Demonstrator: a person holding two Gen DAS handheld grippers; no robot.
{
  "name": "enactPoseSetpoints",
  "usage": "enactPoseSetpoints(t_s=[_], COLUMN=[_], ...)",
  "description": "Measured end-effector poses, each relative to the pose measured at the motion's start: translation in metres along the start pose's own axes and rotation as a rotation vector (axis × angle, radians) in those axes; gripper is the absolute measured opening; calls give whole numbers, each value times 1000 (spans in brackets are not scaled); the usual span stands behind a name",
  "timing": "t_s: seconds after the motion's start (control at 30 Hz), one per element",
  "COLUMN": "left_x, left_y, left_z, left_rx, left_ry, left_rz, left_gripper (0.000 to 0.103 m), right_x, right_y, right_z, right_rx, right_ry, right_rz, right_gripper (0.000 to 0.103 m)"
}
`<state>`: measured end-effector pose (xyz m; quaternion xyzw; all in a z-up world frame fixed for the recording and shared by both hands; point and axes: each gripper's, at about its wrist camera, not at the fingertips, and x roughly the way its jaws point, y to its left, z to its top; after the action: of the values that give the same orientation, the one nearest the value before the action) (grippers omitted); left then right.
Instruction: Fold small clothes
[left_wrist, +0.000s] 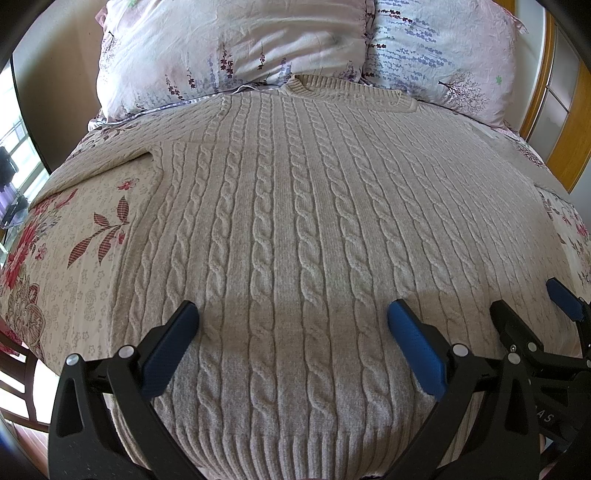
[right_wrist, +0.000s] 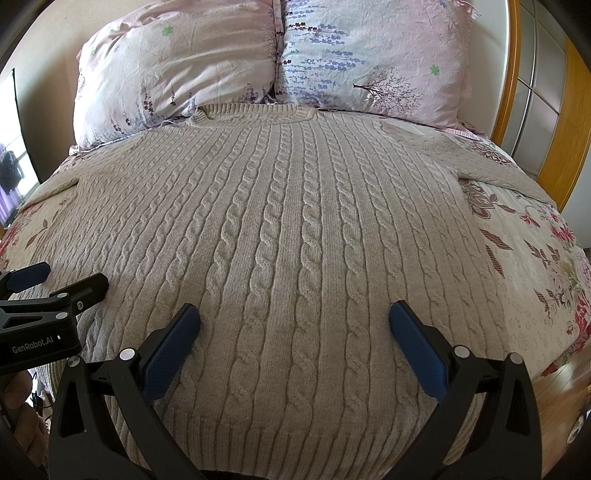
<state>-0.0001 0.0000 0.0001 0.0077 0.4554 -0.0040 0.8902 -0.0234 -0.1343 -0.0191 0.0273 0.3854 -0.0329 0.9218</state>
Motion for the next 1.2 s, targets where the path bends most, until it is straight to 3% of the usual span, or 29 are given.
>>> enactPoseSetpoints(t_s=[0.37, 0.53, 0.73, 0.83, 0.9, 1.0, 1.07, 1.2], left_x=[2, 3, 8, 9, 5, -2, -3, 4], left_y=[0, 1, 2, 5, 9, 14, 19, 21], left_z=[3, 8, 16, 27, 39, 55, 67, 90], left_rx=[14, 46, 102, 121, 126, 133, 124, 130], left_ry=[28, 57, 86, 93, 45, -50, -95, -108], left_rz=[-7, -20, -50, -65, -63, -71, -115, -149], left_gripper=[101, 101, 101, 101, 101, 101, 101, 101], right_x=[7, 3, 10, 13, 15, 23, 33, 57], right_y=[2, -5, -11, -42, -69, -135, -183, -265], right_z=[2, 0, 13, 36, 51, 82, 96, 109], right_rx=[-26, -82, -99, 26, 123, 326, 467, 726], right_ry=[23, -24, 22, 9, -4, -36, -43, -27], right_rz=[23, 85, 145, 216, 223, 178, 128, 58], right_gripper=[102, 102, 102, 88, 87, 77, 67, 57])
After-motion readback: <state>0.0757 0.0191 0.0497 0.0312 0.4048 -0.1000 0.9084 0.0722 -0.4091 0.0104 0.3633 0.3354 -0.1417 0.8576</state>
